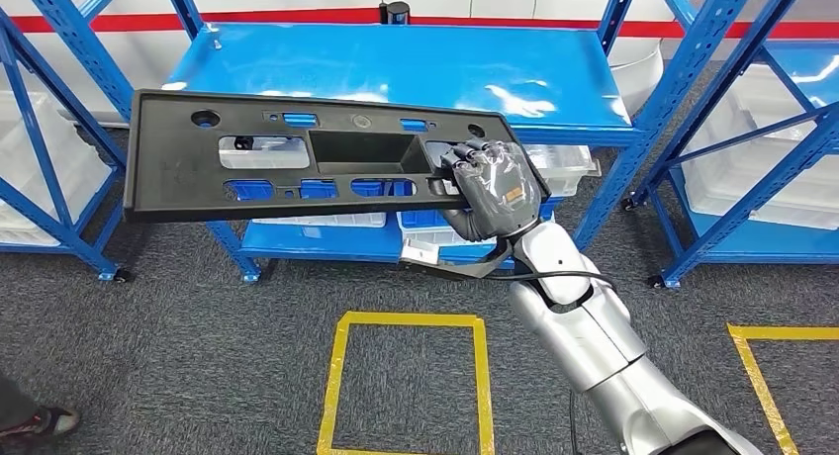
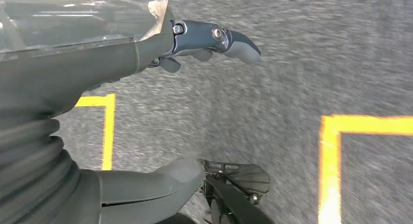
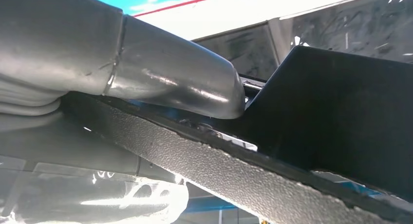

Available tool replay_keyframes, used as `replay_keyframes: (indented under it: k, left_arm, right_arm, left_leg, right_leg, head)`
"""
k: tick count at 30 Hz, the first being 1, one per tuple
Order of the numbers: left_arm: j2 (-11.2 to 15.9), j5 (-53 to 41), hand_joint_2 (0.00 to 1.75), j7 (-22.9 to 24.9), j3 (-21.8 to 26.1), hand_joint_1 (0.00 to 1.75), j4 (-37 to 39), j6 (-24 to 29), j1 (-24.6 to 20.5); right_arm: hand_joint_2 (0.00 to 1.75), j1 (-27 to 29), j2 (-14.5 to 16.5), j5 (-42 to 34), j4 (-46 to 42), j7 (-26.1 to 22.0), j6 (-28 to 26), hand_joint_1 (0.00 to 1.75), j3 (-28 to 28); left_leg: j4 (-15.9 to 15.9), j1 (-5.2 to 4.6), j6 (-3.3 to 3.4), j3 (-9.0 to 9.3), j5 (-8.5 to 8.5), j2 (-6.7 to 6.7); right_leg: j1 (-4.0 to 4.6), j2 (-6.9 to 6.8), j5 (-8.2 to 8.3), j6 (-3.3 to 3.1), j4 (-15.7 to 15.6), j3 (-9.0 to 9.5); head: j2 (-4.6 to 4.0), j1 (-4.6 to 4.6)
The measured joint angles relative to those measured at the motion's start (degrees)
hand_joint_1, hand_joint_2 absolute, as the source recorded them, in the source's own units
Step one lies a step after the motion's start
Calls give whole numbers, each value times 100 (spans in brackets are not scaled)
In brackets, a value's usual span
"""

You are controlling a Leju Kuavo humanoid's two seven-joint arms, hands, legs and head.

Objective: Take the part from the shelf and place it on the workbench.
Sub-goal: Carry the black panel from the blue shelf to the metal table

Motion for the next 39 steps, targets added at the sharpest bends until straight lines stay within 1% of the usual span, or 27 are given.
replay_keyframes:
  k: [2,4,6,7,9,11,12,13,14,15,16,17,19,20,22,23,24,26,27,28,29,30,32,33,35,37,39]
  left_arm:
    - [47,41,175,20,10,0,0,-16,-9]
    - [75,74,175,3,33,0,0,-4,-17]
    - [91,90,175,-12,63,0,1,8,-12]
    - [94,92,175,-35,75,0,1,2,-11]
    - [67,67,175,-261,84,0,-2,-6,-6]
    - [-44,-8,175,-630,82,0,-22,107,12]
    - [-131,-62,175,-752,80,0,-53,224,32]
    - [-217,-121,175,-792,78,0,-101,351,59]
    - [-290,-183,175,-777,75,0,-162,459,93]
    - [-346,-246,175,-731,73,0,-233,534,127]
    - [-383,-310,175,-677,73,0,-305,578,156]
    - [-406,-375,175,-628,73,0,-374,604,175]
    - [-424,-509,175,-548,78,0,-489,632,199]
    - [-422,-572,175,-516,81,0,-532,638,210]
    - [-418,-689,175,-467,93,0,-605,641,245]
    - [-418,-748,175,-448,101,0,-639,644,268]
    - [-418,-817,175,-437,107,0,-671,655,289]
    - [-417,-973,175,-424,112,0,-724,705,315]
    - [-414,-1058,175,-420,115,0,-745,740,320]
    - [-411,-1141,175,-410,124,0,-766,775,326]
    - [-409,-1227,175,-393,139,0,-791,803,336]
    - [-406,-1319,175,-366,160,0,-819,821,351]
    - [-404,-1487,175,-307,214,0,-882,838,376]
    - [-404,-1550,175,-285,238,0,-911,840,384]
    - [-406,-1626,175,-256,276,0,-952,846,398]
    - [-414,-1660,175,-238,308,0,-986,852,418]
    - [-423,-1726,175,-211,343,0,-1021,856,429]
  right_arm:
    - [0,-6,8,-73,6,-25,1,175,-7]
    - [0,-27,21,-163,33,-26,7,175,-21]
    - [0,-44,25,-255,83,-28,4,175,-32]
    - [0,-43,21,-293,109,-27,-10,175,-38]
    - [0,-12,-1,-283,164,40,-95,175,-67]
    - [0,65,-37,-166,216,162,-239,175,-107]
    - [0,123,-58,-85,240,212,-310,175,-129]
    - [0,186,-74,-5,258,250,-359,175,-151]
    - [0,246,-83,78,267,290,-386,175,-173]
    - [0,295,-90,154,267,331,-391,175,-197]
    - [0,327,-91,214,252,372,-382,175,-222]
    - [0,348,-90,264,225,406,-371,175,-250]
    - [0,382,-94,333,147,452,-339,175,-329]
    - [0,405,-97,360,109,469,-315,175,-371]
    - [0,456,-103,401,56,488,-266,175,-444]
    - [0,483,-102,417,32,491,-252,175,-472]
    - [0,510,-101,429,7,491,-241,175,-497]
    - [0,565,-99,434,-43,492,-217,175,-546]
    - [0,598,-99,428,-65,492,-205,175,-572]
    - [0,632,-100,418,-89,492,-196,175,-598]
    - [0,671,-101,401,-117,491,-193,175,-628]
    - [0,708,-101,376,-155,487,-195,175,-661]
    - [0,750,-101,322,-248,473,-199,175,-737]
    - [0,757,-101,299,-295,466,-201,175,-772]
    - [0,762,-100,272,-367,459,-201,175,-825]
    - [0,776,-102,262,-419,456,-201,175,-866]
    - [0,784,-107,261,-452,452,-201,175,-904]
  left_leg:
    - [-729,3,-25,540,-17,-6]
    - [-1115,-39,3,754,-148,-15]
    - [-1170,-67,136,696,-74,-4]
    - [-1187,-76,227,651,-11,6]
    - [-1219,-77,378,518,131,27]
    - [-1217,-89,430,347,262,26]
    - [-1215,-94,432,263,327,25]
    - [-1212,-99,428,186,387,25]
    - [-1209,-101,418,114,445,26]
    - [-1207,-103,402,49,500,28]
    - [-1203,-108,381,-5,552,29]
    - [-1199,-116,356,-50,602,31]
    - [-1216,-128,295,-89,708,30]
    - [-1238,-130,259,-92,760,28]
    - [-1229,-112,188,-132,739,15]
    - [-1120,-104,157,-187,587,9]
    - [-894,-93,131,-270,340,2]
    - [-174,-82,77,-469,-187,-2]
    - [162,-75,52,-535,-308,-3]
    - [349,-65,33,-531,-306,-2]
    - [331,-53,24,-426,-214,-1]
    - [64,-41,27,-198,-76,0]
    - [-747,-33,50,366,60,-1]
    - [-1050,-39,66,559,69,-2]
    - [-1237,-65,106,653,40,-3]
    - [-1310,-63,205,637,91,9]
    - [-1393,-46,327,620,173,29]
  right_leg:
    - [15,3,49,60,96,-136]
    - [40,0,115,148,139,-199]
    - [49,-4,173,243,145,-236]
    - [49,0,118,253,200,-295]
    - [39,12,-260,201,632,-503]
    - [35,18,-714,161,1385,-730]
    - [35,20,-808,190,1687,-768]
    - [35,22,-786,240,1815,-718]
    - [37,24,-684,295,1742,-570]
    - [40,25,-564,332,1473,-322]
    - [46,25,-503,332,1054,3]
    - [64,27,-513,306,589,326]
    - [104,36,-592,222,10,663]
    - [119,40,-596,183,-75,673]
    - [51,35,-506,75,-86,611]
    - [18,28,-449,4,-99,581]
    - [-11,22,-389,-56,-108,543]
    - [8,17,-296,-112,-100,440]
    - [13,15,-258,-110,-95,391]
    - [17,14,-228,-98,-86,348]
    - [18,14,-206,-83,-74,313]
    - [17,15,-192,-69,-57,289]
    - [30,15,-180,-44,-14,251]
    - [44,15,-168,-22,3,234]
    - [66,16,-131,38,11,200]
    - [79,20,-130,99,33,161]
    - [79,29,-323,105,356,-14]
  head:
    - [0,-14]
    - [1,-12]
    - [1,4]
    - [1,6]
    - [1,40]
    - [1,75]
    - [0,87]
    - [0,96]
    - [0,107]
    - [0,116]
    - [0,122]
    - [1,128]
    - [1,113]
    - [1,101]
    - [1,78]
    - [0,59]
    - [0,36]
    - [0,-5]
    - [0,-14]
    - [1,-15]
    - [1,-20]
    - [1,-27]
    - [1,-47]
    - [1,-50]
    - [1,-45]
    - [1,-38]
    - [1,-10]
